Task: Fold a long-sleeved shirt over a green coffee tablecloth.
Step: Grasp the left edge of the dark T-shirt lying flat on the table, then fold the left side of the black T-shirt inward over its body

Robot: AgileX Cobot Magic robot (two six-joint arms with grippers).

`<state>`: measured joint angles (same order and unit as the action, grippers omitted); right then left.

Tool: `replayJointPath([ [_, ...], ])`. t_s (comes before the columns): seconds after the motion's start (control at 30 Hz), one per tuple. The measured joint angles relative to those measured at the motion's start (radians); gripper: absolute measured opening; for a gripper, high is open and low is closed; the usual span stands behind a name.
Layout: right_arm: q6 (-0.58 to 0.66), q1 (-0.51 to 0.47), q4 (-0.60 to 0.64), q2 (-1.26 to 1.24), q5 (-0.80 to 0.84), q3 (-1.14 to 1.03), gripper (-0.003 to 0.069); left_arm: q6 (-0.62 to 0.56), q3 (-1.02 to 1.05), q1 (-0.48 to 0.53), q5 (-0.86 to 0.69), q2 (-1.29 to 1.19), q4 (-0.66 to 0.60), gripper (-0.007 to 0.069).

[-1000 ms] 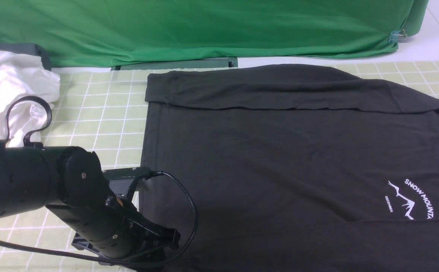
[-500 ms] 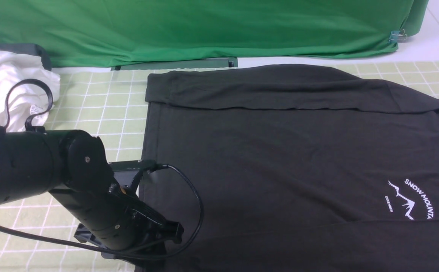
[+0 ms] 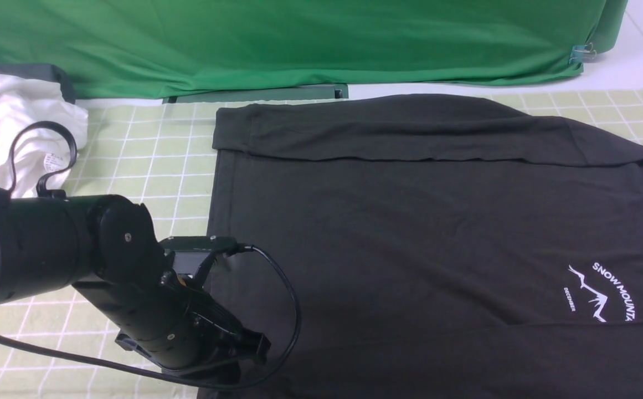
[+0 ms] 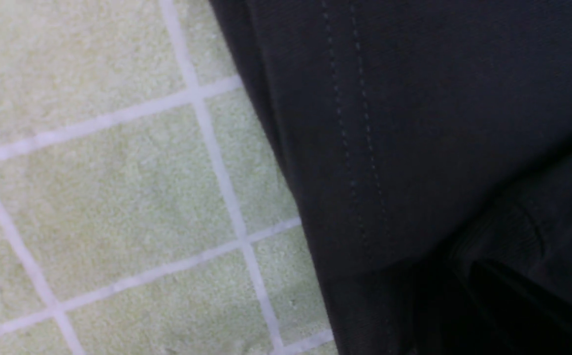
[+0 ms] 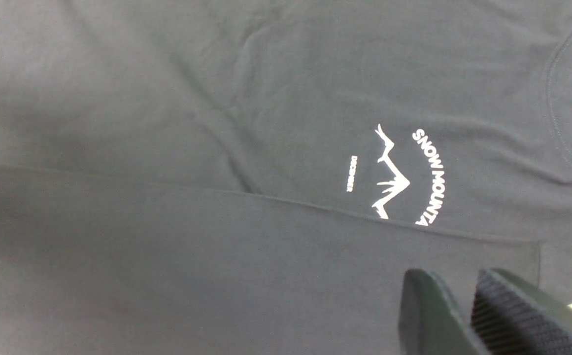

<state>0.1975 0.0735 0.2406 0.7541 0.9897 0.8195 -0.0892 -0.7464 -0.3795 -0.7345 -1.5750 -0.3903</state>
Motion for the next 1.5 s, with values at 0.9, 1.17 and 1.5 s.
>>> replayJointPath([
  [0.9, 0.001, 0.000, 0.000, 0.000, -0.001, 0.000, 0.0176, 0.207, -0.504, 0.073, -0.071, -0.029, 0.173, 0.0020],
  [1.17, 0.000, 0.000, 0.000, 0.000, 0.010, 0.000, 0.0184, 0.199, -0.652, 0.148, -0.070, -0.220, 0.147, 0.0020],
  [1.5, 0.000, 0.000, 0.000, 0.000, 0.014, 0.000, 0.0197, 0.194, -0.752, 0.197, -0.056, -0.394, 0.135, 0.0025],
])
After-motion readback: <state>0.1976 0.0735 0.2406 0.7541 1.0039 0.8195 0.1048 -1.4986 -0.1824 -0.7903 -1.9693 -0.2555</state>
